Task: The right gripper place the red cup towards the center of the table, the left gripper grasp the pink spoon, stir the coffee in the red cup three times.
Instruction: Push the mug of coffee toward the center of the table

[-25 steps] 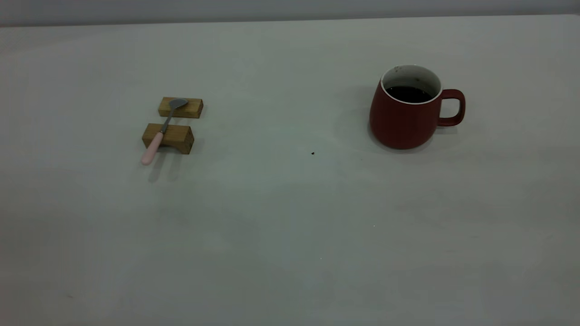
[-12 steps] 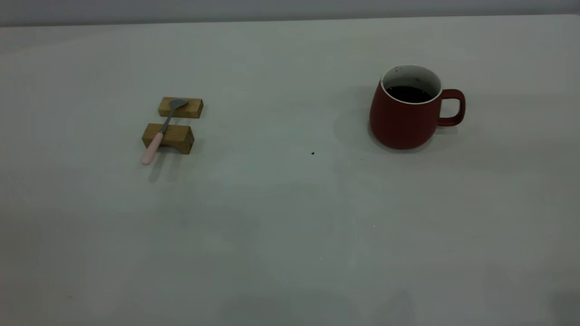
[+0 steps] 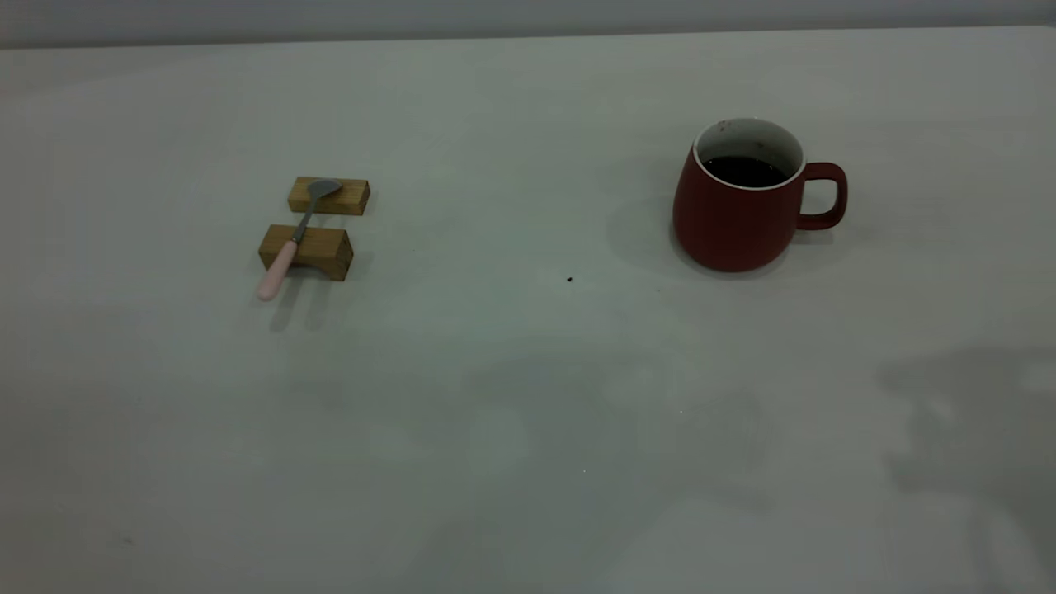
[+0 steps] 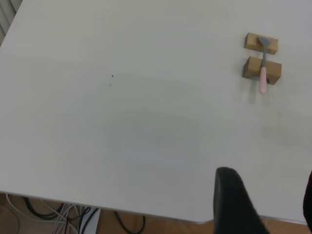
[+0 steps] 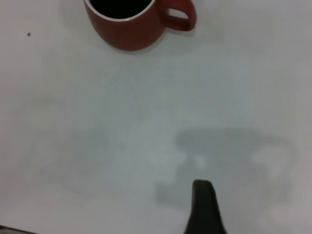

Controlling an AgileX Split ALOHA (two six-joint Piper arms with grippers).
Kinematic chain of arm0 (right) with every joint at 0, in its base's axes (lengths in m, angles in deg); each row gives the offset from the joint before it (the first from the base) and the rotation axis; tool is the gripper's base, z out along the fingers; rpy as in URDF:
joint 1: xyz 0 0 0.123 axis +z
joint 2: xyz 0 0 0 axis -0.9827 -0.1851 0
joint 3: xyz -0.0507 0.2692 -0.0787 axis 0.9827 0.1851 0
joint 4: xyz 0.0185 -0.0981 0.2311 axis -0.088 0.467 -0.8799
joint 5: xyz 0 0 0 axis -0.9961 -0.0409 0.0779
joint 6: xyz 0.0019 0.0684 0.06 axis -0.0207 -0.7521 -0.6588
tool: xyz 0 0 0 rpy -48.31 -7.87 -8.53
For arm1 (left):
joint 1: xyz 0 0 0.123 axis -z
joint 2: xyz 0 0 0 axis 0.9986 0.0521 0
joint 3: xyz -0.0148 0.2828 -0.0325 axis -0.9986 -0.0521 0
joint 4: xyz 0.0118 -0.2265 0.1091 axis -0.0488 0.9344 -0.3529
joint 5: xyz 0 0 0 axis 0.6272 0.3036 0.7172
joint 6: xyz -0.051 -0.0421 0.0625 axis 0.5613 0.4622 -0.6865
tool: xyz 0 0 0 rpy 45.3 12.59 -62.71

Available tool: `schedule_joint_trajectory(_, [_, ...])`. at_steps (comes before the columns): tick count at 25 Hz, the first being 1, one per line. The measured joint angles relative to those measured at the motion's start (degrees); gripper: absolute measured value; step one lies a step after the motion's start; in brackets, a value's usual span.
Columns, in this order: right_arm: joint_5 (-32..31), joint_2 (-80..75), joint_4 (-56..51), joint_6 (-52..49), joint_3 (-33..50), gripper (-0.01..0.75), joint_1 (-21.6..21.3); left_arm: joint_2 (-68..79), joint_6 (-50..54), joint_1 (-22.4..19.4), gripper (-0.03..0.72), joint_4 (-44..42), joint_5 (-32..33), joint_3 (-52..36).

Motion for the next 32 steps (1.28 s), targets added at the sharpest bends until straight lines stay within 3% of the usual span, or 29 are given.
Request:
schedule_joint_trajectory(14, [0.1, -34.9, 0.0, 23.6, -24.6, 0.591, 0.1, 0.0, 0.0, 0.0, 0.425, 0.0, 0.0, 0.0])
schedule_joint_trajectory(21, [0.7, -47.7, -7.0, 56.7, -33.8, 0.583, -2.1, 0.0, 0.0, 0.0, 0.425, 0.0, 0.0, 0.0])
schedule_joint_trajectory(28, [1.1, -52.9, -29.5, 92.1, -35.4, 0.582, -3.6, 0.0, 0.0, 0.0, 0.425, 0.0, 0.0, 0.0])
schedule_joint_trajectory(32, [2.8, -55.7, -38.3, 103.2, -35.4, 0.582, -3.6, 0.0, 0.0, 0.0, 0.425, 0.0, 0.0, 0.0])
